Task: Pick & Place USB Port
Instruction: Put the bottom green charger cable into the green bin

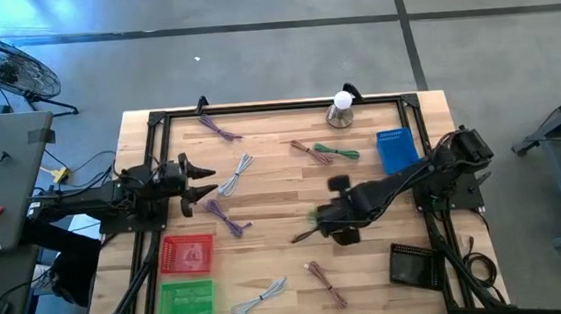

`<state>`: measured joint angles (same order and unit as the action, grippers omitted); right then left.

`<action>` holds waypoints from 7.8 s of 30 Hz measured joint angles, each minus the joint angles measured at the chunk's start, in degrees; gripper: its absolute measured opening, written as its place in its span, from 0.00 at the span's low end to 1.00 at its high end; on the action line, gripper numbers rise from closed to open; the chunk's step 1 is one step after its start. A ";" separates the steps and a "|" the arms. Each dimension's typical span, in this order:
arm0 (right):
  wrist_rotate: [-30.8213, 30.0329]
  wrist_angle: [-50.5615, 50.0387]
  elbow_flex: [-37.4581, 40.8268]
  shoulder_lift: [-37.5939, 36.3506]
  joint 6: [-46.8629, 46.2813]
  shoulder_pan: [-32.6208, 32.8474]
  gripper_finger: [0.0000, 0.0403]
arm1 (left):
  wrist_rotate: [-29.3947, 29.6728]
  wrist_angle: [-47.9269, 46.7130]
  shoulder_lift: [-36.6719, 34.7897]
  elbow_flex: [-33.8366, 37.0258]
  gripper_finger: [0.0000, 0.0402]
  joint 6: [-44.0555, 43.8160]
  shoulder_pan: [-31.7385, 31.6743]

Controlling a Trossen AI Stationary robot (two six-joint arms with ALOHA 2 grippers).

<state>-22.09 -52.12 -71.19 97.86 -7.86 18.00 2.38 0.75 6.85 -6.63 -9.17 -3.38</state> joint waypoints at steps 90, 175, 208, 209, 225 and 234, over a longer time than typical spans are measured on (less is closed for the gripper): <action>16.93 53.95 -2.02 -0.10 36.18 -9.73 0.02 | -25.01 36.97 64.83 -31.48 0.27 29.92 7.89; 26.55 27.42 -2.02 -9.04 27.35 -1.33 0.09 | 9.18 -71.55 97.34 -78.07 0.02 -88.73 61.16; 29.38 24.96 -2.02 -9.04 26.99 -1.33 0.06 | 8.82 -74.50 101.96 -78.00 0.14 -89.37 61.16; 29.40 24.96 -2.02 -9.04 26.78 -1.33 0.06 | 8.32 -74.58 101.96 -78.00 0.15 -89.94 61.16; 30.20 25.06 -2.02 -9.02 27.64 -0.28 0.07 | 2.61 -76.85 99.69 -78.01 0.18 -86.62 57.99; 30.23 23.92 -2.02 -9.00 27.67 0.64 0.07 | 7.11 -71.35 94.30 -78.12 0.18 -86.48 55.65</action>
<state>8.13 -28.20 -73.21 88.86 19.80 18.64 9.49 -70.60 101.16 -84.75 -95.65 52.28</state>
